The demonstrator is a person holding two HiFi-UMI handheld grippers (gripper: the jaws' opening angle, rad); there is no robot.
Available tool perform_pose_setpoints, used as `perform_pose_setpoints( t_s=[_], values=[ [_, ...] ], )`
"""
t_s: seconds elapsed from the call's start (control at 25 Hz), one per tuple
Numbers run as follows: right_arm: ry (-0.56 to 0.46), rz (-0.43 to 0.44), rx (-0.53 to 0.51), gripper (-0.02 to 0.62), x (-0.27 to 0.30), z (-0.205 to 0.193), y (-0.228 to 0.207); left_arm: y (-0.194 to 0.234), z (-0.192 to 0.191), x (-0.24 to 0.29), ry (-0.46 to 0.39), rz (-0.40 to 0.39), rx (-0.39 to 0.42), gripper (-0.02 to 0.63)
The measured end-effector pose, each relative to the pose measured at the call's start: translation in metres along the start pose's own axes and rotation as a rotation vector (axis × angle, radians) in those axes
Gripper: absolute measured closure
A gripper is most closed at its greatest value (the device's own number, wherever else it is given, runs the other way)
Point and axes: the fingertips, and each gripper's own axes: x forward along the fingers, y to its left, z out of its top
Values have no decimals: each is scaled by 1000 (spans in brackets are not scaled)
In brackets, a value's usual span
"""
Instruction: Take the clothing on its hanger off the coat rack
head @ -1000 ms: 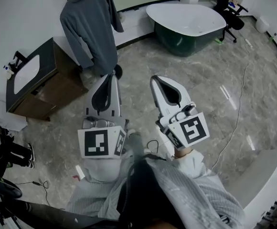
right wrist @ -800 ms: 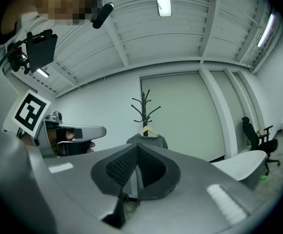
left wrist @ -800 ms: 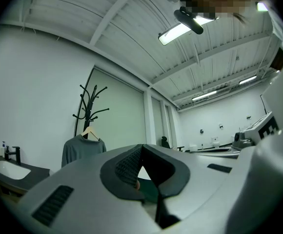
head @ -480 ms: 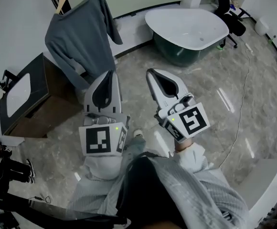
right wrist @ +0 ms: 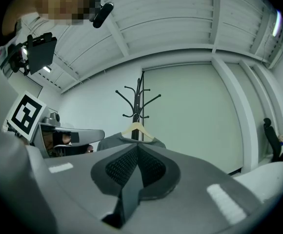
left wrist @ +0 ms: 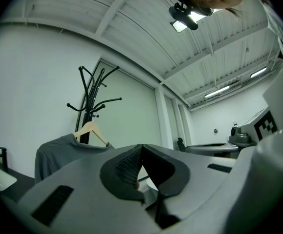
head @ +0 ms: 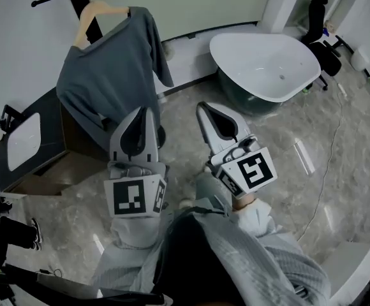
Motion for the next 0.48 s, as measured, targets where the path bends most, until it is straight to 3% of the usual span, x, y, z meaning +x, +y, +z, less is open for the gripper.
perform_pose_setpoints(
  t_s=[0.2,0.48],
  values=[
    [-15,95,-7,592,83,-18,-45,52,-17,57,7,142,43,601],
    [-56,368,-19,593,223,-9,-100,120,-18,145,7,437,89,601]
  ],
)
